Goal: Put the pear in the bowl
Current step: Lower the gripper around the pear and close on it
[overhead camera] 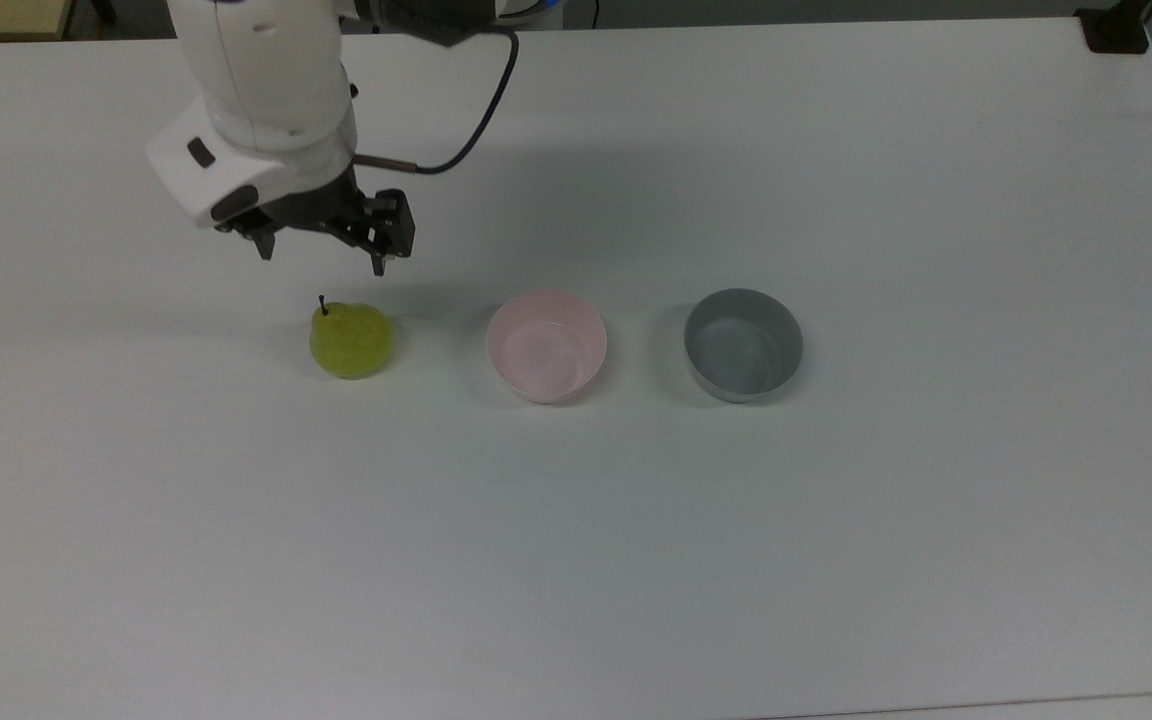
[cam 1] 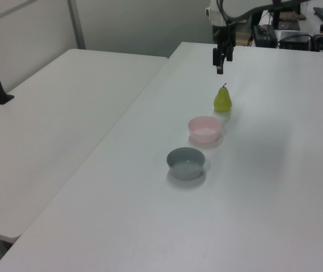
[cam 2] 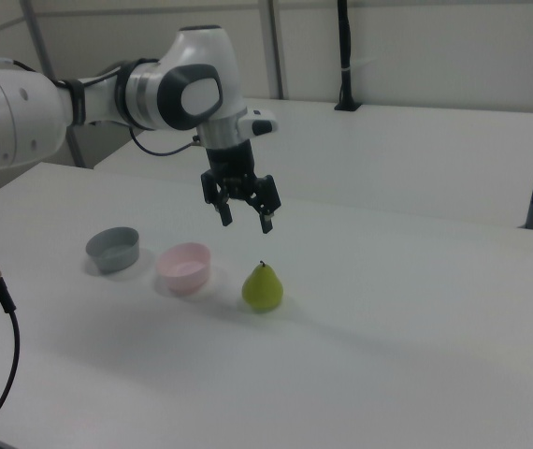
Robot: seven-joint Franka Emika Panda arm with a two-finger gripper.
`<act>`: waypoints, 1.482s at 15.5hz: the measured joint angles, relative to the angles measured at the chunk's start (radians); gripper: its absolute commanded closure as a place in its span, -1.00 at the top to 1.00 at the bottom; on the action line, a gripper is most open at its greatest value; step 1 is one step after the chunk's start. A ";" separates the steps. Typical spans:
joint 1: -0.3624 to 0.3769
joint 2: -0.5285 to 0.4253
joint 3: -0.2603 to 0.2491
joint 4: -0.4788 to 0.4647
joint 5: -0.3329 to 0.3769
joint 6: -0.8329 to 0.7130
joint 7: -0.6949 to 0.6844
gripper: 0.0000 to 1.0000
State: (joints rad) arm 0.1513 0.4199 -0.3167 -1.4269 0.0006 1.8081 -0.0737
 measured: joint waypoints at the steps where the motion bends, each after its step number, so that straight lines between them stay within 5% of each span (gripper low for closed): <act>1: 0.000 0.015 0.000 0.000 0.000 0.019 0.000 1.00; 13: 0.008 0.193 0.000 -0.014 0.000 0.113 -0.089 1.00; 19: 0.008 0.197 0.000 -0.048 -0.013 0.140 -0.123 0.13; 23: 0.008 0.184 -0.007 -0.044 -0.013 0.140 -0.137 0.11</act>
State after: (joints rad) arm 0.1592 0.6040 -0.3232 -1.4706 -0.0126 1.9485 -0.2109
